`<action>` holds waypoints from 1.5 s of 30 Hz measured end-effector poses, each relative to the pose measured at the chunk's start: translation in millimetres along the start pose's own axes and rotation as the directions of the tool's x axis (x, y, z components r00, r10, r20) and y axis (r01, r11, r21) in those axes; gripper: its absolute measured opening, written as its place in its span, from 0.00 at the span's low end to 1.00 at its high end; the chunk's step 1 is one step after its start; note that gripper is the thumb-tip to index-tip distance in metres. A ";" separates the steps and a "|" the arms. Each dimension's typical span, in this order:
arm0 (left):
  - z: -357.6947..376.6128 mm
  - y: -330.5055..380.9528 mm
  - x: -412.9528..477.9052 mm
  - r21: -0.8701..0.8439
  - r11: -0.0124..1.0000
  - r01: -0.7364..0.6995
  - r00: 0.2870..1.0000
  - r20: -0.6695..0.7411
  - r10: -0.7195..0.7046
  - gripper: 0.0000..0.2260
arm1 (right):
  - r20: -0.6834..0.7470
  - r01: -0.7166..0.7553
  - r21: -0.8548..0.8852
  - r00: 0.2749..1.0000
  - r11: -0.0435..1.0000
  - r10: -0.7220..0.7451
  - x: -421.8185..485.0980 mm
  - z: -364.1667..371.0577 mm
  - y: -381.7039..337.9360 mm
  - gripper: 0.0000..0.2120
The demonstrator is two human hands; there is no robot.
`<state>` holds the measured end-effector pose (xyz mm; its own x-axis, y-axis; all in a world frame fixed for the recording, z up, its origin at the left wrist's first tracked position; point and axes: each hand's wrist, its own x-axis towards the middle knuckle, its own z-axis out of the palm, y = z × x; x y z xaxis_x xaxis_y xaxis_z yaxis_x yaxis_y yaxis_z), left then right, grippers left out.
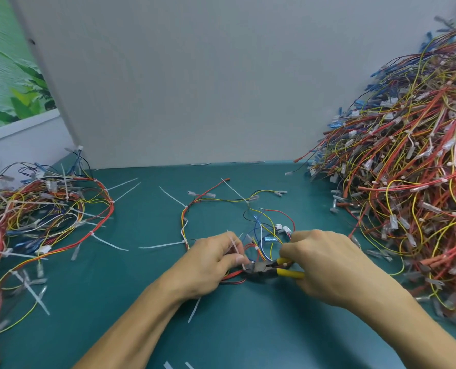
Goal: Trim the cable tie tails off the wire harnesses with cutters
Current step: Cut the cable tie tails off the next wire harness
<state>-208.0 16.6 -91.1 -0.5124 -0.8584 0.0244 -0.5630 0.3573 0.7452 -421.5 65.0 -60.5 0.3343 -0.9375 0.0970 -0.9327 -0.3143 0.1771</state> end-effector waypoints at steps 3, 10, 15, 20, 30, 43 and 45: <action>-0.1 0.3 -0.3 0.001 1.000 -0.005 1.000 0.000 0.005 0.02 | -0.006 0.022 0.017 1.000 1.000 -0.021 1.3 0.6 2.0 0.10; 0.0 1.4 -0.1 -0.024 1.000 0.000 1.000 0.007 0.001 0.02 | 0.017 0.021 0.019 1.000 1.000 -0.022 1.9 -0.7 2.9 0.11; -0.8 -1.6 -0.7 -0.060 0.998 -0.004 1.000 -0.011 0.003 0.02 | 0.066 -0.002 0.014 0.998 1.000 0.001 1.1 -0.8 0.9 0.13; -4.9 0.1 -0.1 -0.632 0.774 0.028 0.983 -0.124 -0.137 0.06 | 0.107 -0.044 -0.005 0.993 0.999 0.044 -0.1 -3.6 -0.4 0.12; -26.1 2.1 -14.4 -0.697 0.716 0.042 0.946 -0.204 -0.253 0.14 | 0.196 -0.137 0.016 0.972 0.990 0.131 -11.3 -18.8 16.1 0.09; -23.9 -26.7 -28.5 0.255 0.933 -0.254 0.958 -0.065 0.278 0.11 | 0.152 -0.069 0.271 0.988 0.960 0.028 -10.0 -23.5 3.8 0.10; -20.4 -22.7 -27.7 0.239 0.916 -0.322 0.939 -0.047 0.342 0.10 | 0.183 -0.051 0.255 0.983 0.966 0.004 -11.9 -22.0 0.7 0.14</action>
<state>-167.8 24.7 -95.1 -0.6429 -0.7009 0.3088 -0.5059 0.6913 0.5159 -423.2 79.2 -39.9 0.3000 -0.9503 -0.0827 -0.9523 -0.2934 -0.0833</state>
